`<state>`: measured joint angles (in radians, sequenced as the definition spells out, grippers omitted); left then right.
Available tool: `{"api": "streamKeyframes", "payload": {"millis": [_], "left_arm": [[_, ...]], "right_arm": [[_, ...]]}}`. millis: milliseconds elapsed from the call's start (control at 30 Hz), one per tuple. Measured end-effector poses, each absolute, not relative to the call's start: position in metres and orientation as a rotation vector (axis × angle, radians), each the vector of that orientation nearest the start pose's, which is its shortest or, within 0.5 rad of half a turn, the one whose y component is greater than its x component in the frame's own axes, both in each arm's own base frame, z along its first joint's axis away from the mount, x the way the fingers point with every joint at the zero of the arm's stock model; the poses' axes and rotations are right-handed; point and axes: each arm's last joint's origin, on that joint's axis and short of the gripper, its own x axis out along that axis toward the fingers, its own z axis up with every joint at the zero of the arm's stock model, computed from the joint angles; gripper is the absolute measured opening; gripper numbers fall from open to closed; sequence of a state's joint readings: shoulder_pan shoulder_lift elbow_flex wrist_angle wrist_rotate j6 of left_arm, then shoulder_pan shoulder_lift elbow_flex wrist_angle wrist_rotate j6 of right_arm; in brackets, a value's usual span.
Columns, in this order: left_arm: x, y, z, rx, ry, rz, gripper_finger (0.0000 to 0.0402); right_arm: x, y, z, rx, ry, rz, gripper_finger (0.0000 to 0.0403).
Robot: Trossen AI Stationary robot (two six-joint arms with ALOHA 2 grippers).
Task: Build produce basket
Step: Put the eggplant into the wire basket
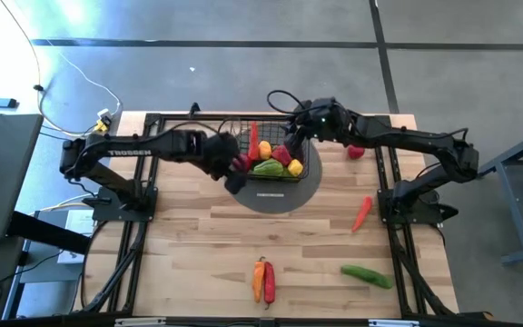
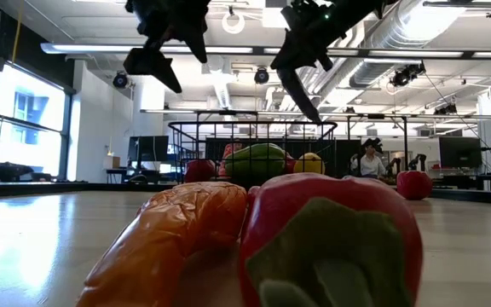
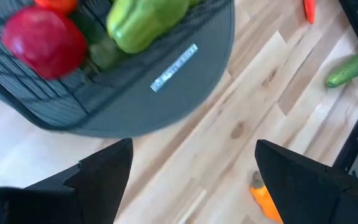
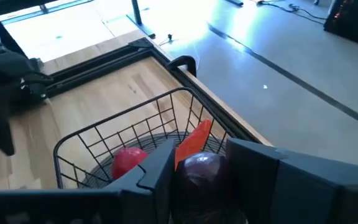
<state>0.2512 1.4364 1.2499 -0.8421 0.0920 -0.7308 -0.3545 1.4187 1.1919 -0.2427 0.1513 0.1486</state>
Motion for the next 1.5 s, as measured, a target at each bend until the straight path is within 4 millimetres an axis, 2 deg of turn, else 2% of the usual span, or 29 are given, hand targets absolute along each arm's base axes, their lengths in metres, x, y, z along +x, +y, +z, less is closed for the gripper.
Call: {"api": "streamKeyframes", "payload": {"millis": [200,367,500,767,1000,1200,1500], "left_arm": [[0.284,0.039,0.296,-0.89,0.917,0.549,0.0329],[0.286,0.012,0.296,-0.934,0.905,0.578,0.0329],[0.286,-0.007,0.296,-0.971,0.883,0.611,0.0329],[0.284,-0.039,0.296,-1.043,0.831,0.669,0.0329],[0.281,-0.056,0.296,-1.115,0.804,0.697,0.0329],[0.279,-0.066,0.297,-1.141,0.784,0.71,0.0329],[0.275,-0.079,0.297,-1.114,0.804,0.668,0.0329]], "right_arm": [[0.294,-0.121,0.324,0.192,0.44,-0.475,0.0124],[0.293,-0.124,0.324,0.193,0.439,-0.493,0.0124],[0.292,-0.127,0.324,0.203,0.428,-0.605,0.0124],[0.292,-0.125,0.324,0.2,0.439,-0.557,0.0124],[0.292,-0.125,0.323,0.204,0.447,-0.556,0.0124],[0.291,-0.125,0.321,0.1,0.496,-0.536,0.0124],[0.292,-0.125,0.323,0.158,0.455,-0.553,0.0124]]}}
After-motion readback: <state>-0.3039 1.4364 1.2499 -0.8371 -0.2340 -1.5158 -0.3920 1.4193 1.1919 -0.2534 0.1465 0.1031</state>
